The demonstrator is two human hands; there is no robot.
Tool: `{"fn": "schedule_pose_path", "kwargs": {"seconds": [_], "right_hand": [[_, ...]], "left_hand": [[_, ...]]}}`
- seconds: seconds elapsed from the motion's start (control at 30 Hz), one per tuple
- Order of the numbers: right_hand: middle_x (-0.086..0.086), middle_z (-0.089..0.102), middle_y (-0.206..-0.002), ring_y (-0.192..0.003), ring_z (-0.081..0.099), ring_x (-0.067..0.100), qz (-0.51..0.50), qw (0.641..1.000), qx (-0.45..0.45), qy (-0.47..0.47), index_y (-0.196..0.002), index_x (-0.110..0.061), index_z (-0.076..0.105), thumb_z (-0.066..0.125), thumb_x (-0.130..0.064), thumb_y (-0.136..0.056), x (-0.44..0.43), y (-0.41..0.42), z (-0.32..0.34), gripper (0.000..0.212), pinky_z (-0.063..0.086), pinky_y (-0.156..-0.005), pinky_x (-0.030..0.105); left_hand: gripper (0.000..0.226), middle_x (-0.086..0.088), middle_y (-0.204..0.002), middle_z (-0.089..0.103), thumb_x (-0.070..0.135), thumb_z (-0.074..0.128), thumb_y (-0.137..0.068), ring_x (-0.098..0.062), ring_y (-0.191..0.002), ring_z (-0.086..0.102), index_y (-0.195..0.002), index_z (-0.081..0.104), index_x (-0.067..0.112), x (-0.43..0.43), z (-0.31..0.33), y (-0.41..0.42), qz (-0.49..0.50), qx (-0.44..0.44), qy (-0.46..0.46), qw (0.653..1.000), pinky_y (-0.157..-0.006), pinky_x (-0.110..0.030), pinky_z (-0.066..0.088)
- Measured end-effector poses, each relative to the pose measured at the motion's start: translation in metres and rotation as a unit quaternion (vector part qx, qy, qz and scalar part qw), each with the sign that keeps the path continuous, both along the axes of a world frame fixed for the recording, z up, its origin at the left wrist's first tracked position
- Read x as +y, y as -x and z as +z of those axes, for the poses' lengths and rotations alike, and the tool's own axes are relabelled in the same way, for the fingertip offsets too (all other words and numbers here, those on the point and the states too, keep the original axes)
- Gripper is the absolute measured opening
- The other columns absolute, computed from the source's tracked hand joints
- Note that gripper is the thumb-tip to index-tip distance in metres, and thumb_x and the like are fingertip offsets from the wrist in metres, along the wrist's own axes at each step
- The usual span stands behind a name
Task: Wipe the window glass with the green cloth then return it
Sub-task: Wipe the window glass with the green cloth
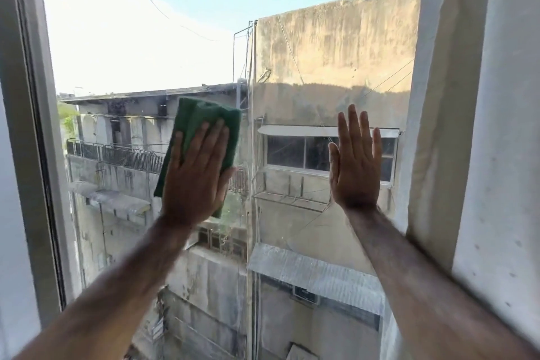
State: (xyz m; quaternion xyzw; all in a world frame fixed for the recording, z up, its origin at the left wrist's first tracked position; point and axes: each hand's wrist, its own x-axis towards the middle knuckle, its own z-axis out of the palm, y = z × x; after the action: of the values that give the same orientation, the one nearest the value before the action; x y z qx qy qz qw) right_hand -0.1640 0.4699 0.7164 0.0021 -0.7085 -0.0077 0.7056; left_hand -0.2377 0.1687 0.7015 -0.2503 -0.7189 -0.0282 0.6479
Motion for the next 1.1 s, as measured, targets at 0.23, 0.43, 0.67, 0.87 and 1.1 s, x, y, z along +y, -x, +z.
{"fn": "schedule_pose_path", "kwargs": {"seconds": [0.23, 0.43, 0.67, 0.87, 1.1], "right_hand": [[0.012, 0.027, -0.178, -0.168, 0.02, 0.029, -0.013, 1.0, -0.002, -0.006, -0.169, -0.011, 0.03, 0.028, -0.034, -0.116, 0.003, 0.0, -0.002, 0.057, 0.02, -0.135, 0.057], [0.013, 0.026, -0.179, -0.168, 0.02, 0.031, -0.031, 0.999, -0.006, -0.011, -0.169, -0.01, 0.029, 0.031, -0.033, -0.117, 0.005, -0.001, -0.002, 0.056, 0.02, -0.135, 0.058], [0.011, 0.021, -0.18, -0.169, 0.016, 0.029, -0.024, 1.0, -0.016, -0.008, -0.171, -0.013, 0.024, 0.026, -0.037, -0.117, 0.004, 0.001, -0.001, 0.059, 0.015, -0.137, 0.055], [0.012, 0.022, -0.18, -0.168, 0.017, 0.03, -0.031, 0.999, -0.017, -0.003, -0.17, -0.012, 0.025, 0.028, -0.034, -0.117, 0.002, 0.0, -0.003, 0.058, 0.018, -0.136, 0.057], [0.014, 0.022, -0.179, -0.168, 0.019, 0.032, -0.027, 0.999, -0.019, -0.007, -0.17, -0.01, 0.026, 0.027, -0.035, -0.117, 0.003, 0.0, -0.002, 0.058, 0.019, -0.135, 0.058]], "left_hand": [[0.077, -0.017, -0.172, 0.025, 0.058, 0.026, -0.108, -0.034, -0.16, 0.021, -0.162, 0.023, 0.003, 0.083, 0.095, -0.025, -0.011, -0.077, -0.245, 0.967, -0.129, -0.058, 0.022], [0.077, -0.012, -0.174, 0.02, 0.058, 0.031, -0.108, -0.031, -0.161, 0.016, -0.165, 0.018, 0.008, 0.097, 0.005, -0.022, -0.027, 0.003, 0.119, 0.993, -0.13, -0.055, 0.021], [0.068, -0.008, -0.172, 0.028, 0.054, 0.035, -0.109, -0.032, -0.159, 0.025, -0.165, 0.022, 0.017, -0.052, -0.066, 0.008, 0.048, 0.006, 0.146, 0.988, -0.126, -0.066, 0.023], [0.065, -0.009, -0.173, 0.023, 0.046, 0.034, -0.111, -0.032, -0.162, 0.017, -0.165, 0.021, 0.014, -0.086, 0.028, 0.019, 0.014, -0.057, -0.147, 0.987, -0.128, -0.065, 0.015], [0.072, -0.011, -0.174, 0.023, 0.053, 0.029, -0.108, -0.032, -0.161, 0.018, -0.164, 0.023, 0.009, 0.014, 0.061, -0.01, -0.001, -0.062, -0.189, 0.98, -0.131, -0.058, 0.013]]}}
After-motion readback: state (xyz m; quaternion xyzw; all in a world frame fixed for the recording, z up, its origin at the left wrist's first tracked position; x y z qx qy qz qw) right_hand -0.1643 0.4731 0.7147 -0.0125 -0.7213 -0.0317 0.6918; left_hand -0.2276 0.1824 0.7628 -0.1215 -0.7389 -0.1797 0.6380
